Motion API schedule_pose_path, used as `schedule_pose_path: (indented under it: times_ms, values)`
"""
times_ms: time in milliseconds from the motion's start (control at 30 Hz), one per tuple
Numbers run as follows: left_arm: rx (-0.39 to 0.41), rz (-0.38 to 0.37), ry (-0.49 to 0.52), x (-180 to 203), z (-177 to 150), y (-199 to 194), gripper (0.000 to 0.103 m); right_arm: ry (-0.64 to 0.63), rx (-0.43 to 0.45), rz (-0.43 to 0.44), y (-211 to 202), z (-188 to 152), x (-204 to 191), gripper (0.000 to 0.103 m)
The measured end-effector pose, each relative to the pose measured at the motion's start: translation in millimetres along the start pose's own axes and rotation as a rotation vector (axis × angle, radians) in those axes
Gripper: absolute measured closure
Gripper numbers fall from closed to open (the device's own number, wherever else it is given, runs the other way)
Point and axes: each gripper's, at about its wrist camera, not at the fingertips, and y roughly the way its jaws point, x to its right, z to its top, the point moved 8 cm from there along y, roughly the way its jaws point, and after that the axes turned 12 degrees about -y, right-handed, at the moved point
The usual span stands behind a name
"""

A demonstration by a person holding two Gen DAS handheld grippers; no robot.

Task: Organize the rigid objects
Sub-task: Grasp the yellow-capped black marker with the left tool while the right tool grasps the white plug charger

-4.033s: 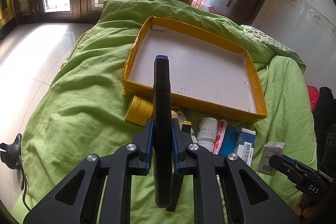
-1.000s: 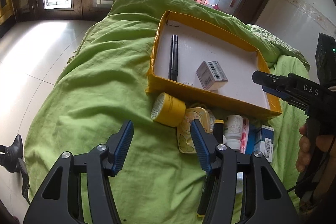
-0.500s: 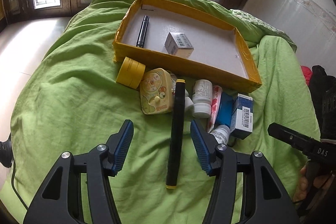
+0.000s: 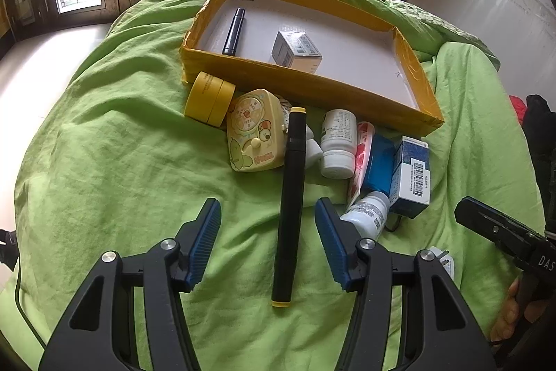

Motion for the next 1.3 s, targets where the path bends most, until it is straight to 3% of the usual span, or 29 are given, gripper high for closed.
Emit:
schedule_pose_path:
  times_ms: [200, 433, 500, 567, 633, 967, 1100, 1300]
  values:
    - [-0.008, -0.014, 0.007, 4, 0, 5, 0.048, -0.006, -0.001, -0.001, 2, -2, -2, 0.051]
    - [-0.049, 0.014, 0.026, 10, 1, 31, 0.049, 0.005, -0.004, -0.013, 3, -2, 3, 0.051]
    - [-0.055, 0.018, 0.037, 12, 0, 35, 0.06, 0.004, -0.007, -0.016, 4, -3, 4, 0.051]
    - [-0.071, 0.012, 0.037, 13, -3, 37, 0.082, 0.006, -0.01, -0.019, 6, -3, 4, 0.051]
    - [-0.063, -0.002, 0.032, 14, -3, 33, 0.09, 0.008, -0.014, -0.021, 6, -3, 5, 0.051]
    - [-0.071, -0.039, -0.005, 8, -8, 22, 0.09, 0.016, -0.015, -0.026, 5, -2, 8, 0.051]
    - [-0.076, -0.033, -0.002, 10, -7, 24, 0.09, 0.013, -0.145, 0.049, 7, -5, 8, 0.051]
    - [-0.076, -0.046, 0.0, 11, -7, 25, 0.09, -0.097, -0.362, 0.045, 5, -33, 4, 0.051]
